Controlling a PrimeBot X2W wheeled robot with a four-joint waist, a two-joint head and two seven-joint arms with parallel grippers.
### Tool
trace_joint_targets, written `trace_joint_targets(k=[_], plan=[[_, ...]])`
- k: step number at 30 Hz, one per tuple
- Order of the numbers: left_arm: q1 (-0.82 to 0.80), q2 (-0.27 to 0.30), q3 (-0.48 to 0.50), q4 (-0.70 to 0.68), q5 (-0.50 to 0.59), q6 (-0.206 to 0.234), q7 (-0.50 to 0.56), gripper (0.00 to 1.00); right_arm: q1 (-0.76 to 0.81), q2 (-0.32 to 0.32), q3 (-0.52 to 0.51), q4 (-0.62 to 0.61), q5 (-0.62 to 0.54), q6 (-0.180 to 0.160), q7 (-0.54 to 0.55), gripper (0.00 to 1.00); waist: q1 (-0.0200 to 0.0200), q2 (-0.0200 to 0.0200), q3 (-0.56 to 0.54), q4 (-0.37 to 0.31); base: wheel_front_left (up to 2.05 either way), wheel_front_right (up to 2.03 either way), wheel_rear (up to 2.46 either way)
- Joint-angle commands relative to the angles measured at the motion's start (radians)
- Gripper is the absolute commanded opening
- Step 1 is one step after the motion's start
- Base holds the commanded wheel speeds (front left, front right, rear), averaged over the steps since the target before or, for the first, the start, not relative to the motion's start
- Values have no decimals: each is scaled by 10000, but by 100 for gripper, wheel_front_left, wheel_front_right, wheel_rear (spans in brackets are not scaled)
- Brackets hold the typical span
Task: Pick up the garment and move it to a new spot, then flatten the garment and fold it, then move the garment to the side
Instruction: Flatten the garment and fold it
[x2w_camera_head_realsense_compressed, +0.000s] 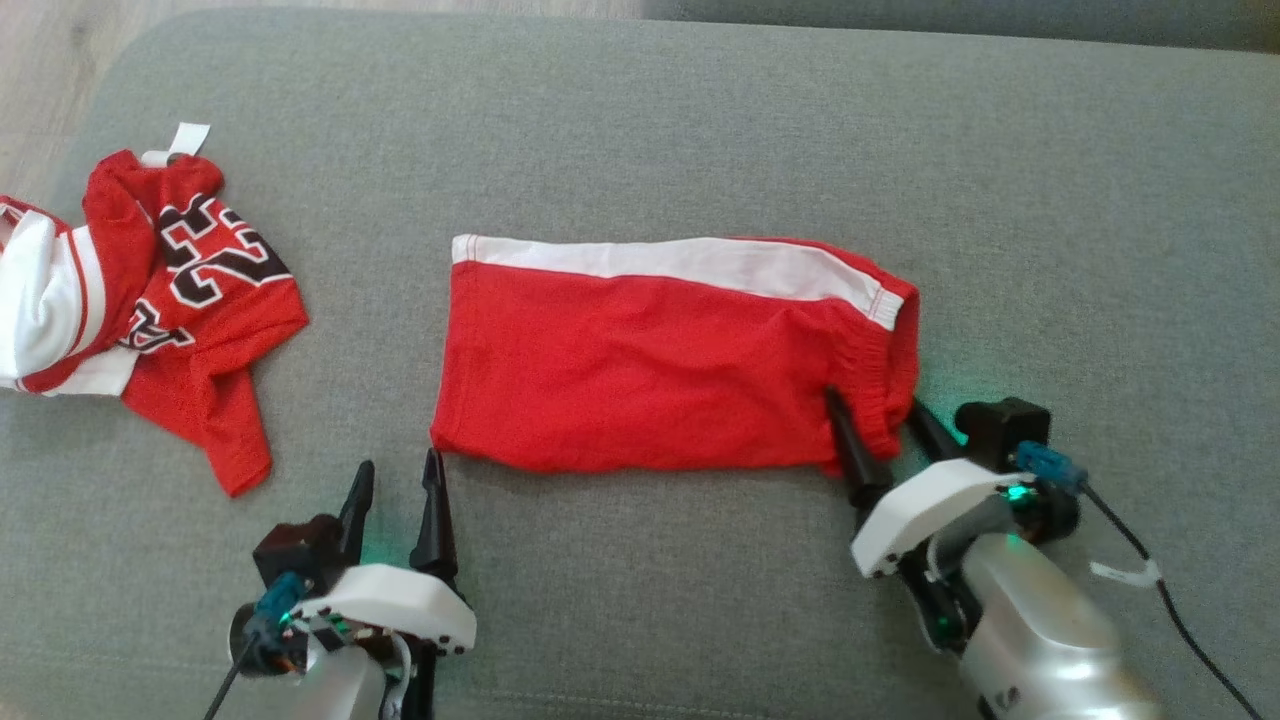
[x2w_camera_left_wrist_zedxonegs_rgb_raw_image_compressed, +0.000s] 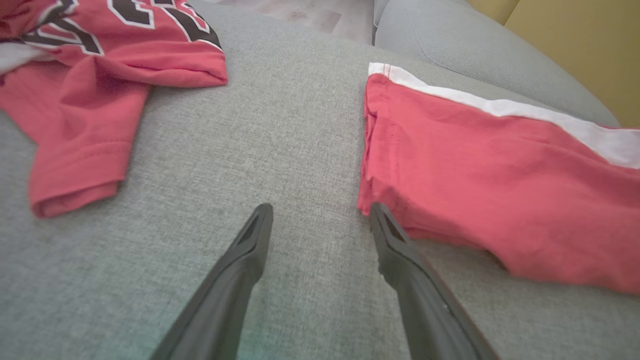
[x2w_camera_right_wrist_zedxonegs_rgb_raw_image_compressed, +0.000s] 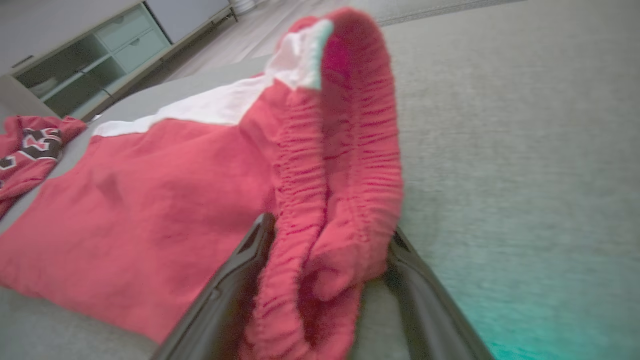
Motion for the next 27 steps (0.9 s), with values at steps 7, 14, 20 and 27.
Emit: trace_joint_targets(k=[7,14,20,27], plan=[[-107,84,163,-336,-25,-16,-82,100,-326,237,1312,310,2010,-7,99,0,0,-1,83,73,0,0,0],[237,84,339,-427,168,-47,-82,100,-647,202,58,849,2950,-7,26,0,0,-1,-101,-249,0,0,0],[537,84,277,-383,80,-113,-82,100,-644,-921,-944,685,2979,-7,22,0,0,-1,-394,-739,0,0,0],[617,84,-99,-424,-119,-10,-82,100,-864,-1412,-1254,101,2378,-7,21,0,0,-1,-550,-1005,0,0,0]])
